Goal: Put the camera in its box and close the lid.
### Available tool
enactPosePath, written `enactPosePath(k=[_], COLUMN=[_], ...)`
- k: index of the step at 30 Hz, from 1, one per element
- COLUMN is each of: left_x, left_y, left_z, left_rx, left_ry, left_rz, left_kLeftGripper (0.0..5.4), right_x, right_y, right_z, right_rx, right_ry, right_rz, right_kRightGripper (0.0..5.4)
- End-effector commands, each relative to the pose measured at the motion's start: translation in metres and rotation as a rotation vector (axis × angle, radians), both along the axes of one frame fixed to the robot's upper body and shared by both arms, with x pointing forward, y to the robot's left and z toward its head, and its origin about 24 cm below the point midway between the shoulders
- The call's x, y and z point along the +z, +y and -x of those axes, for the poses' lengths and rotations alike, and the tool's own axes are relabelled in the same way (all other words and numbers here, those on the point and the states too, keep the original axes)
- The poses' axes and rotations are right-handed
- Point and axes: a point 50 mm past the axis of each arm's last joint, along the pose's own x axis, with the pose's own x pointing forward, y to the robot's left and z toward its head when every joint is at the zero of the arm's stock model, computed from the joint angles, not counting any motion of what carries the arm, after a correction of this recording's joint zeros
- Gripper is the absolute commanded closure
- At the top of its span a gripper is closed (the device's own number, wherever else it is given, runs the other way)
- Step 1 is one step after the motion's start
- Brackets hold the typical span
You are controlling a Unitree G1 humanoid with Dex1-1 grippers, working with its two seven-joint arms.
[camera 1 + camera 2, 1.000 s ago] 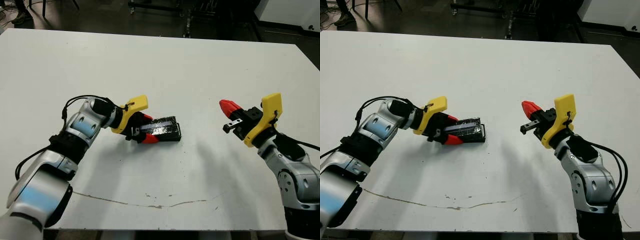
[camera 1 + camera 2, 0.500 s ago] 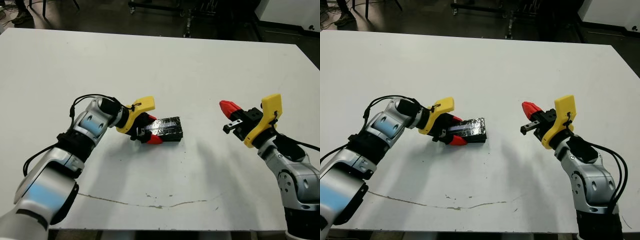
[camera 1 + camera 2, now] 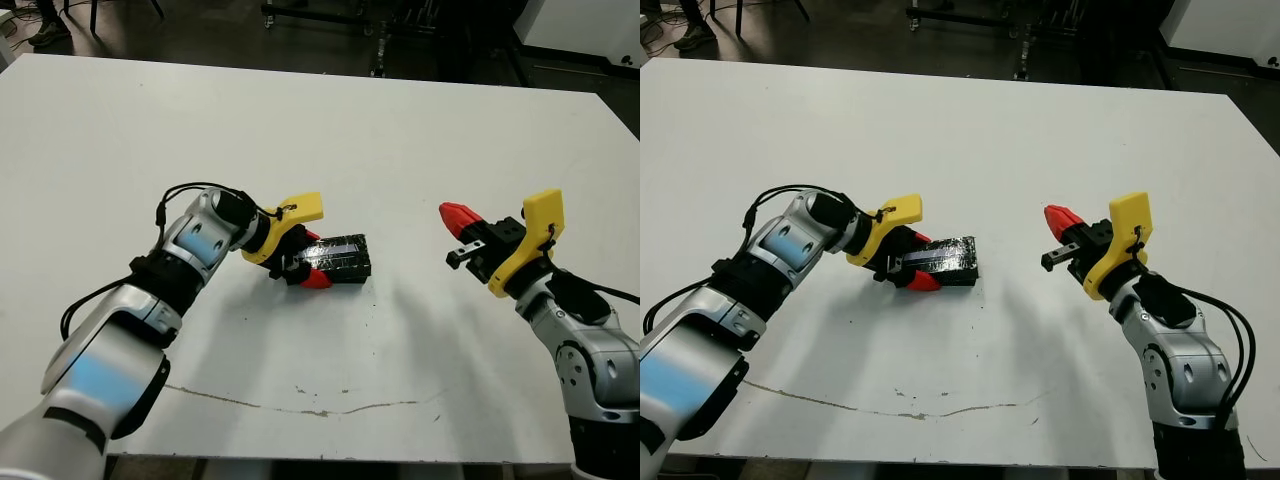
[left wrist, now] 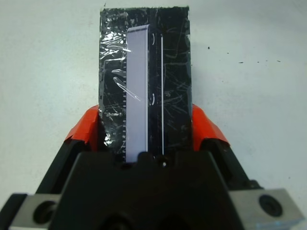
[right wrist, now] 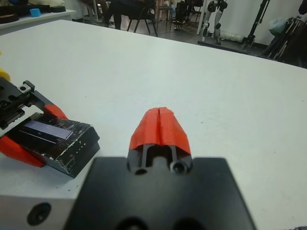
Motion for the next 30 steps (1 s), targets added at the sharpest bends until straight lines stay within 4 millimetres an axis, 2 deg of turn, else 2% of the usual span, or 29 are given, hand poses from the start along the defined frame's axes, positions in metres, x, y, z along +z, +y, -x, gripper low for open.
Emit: enactPosePath(k=[1,9,21,30], left_x=[-0.035,-0.037,-0.046,-0.062], left_y=[-0.026,-0.028,-0.028,-0.021], left_z=[0.017,0.019,0.026,0.028], left_rx=[-0.050,-0.098,-0.119,-0.067], left_ry=[0.058,0.040,0.038,0.136], left_rz=[-0.073,-0.131,-0.102,-0.057], left_kLeftGripper=[2.23,2.23,2.23,2.23], right_x=[-0.004,-0.005,-0.005,-0.003], right_y=[-0.003,-0.002,-0.002,-0.002], right_z=[0.002,0.003,0.003,0.004], right_rx=[-0.010,-0.010,-0.013,-0.016], right_ry=[0.007,0.013,0.011,0.012], right_rz=[0.002,0.002,-0.005,-0.001], right_kRightGripper=[5.40,5.40,5.40,5.40])
